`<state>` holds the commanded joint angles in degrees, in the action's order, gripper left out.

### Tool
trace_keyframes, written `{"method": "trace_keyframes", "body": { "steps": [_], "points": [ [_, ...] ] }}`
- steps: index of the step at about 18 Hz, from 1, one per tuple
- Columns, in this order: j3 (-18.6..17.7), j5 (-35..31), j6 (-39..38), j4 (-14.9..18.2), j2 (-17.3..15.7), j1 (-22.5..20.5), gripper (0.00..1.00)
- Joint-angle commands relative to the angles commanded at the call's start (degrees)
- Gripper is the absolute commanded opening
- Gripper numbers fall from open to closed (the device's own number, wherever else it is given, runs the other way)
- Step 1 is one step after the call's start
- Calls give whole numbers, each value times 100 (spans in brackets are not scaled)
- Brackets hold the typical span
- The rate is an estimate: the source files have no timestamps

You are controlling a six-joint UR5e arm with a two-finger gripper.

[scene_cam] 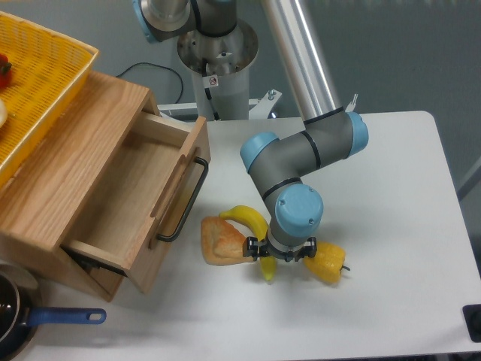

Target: Pick up the banana

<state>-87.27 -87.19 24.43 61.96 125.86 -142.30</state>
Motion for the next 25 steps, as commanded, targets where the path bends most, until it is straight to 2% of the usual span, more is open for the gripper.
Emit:
{"method": "trace_keyframes", "body": {
  "steps": [3,4,7,10,16,17,20,22,25],
  "points": [
    [9,0,0,0,0,0,94],
    [9,0,0,0,-9,-9,88],
    [9,0,0,0,0,-9,84],
    [17,0,0,0,-9,-9,69],
    [26,-44,9,9,0,-9,45],
    [26,-70,9,9,0,-9,36],
    [26,-70,9,9,0,-9,20],
    [26,-79,9,18,0,-9,13],
    [44,-88,17,26,-9,-9,13]
  ]
}}
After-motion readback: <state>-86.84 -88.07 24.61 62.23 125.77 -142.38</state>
